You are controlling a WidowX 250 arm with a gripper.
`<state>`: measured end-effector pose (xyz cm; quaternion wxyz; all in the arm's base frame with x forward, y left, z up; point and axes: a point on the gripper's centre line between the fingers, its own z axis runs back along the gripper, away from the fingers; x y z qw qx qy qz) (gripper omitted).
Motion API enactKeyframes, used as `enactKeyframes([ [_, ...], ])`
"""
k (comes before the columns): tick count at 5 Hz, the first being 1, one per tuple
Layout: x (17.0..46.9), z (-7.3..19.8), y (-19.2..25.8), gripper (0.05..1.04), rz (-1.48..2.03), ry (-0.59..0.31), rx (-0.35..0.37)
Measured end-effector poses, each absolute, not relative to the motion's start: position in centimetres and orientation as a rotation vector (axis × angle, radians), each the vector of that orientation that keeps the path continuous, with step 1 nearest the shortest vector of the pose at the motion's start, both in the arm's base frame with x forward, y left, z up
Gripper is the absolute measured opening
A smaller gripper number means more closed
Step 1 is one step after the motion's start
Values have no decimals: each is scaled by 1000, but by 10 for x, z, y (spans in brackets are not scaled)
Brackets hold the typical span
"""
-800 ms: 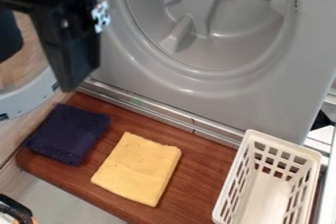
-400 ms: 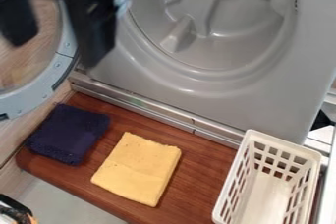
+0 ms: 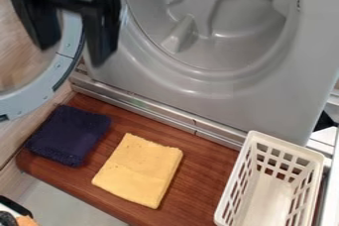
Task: Put the yellow cloth inside the washing machine
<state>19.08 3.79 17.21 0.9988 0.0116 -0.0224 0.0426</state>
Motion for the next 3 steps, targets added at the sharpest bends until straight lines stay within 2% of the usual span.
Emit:
enactKeyframes([
  [1, 209, 119, 44, 1001, 23, -25, -19],
  [2, 214, 70, 39, 1000, 43, -7, 31],
  [3, 226, 22, 35, 1001, 64, -37, 63],
])
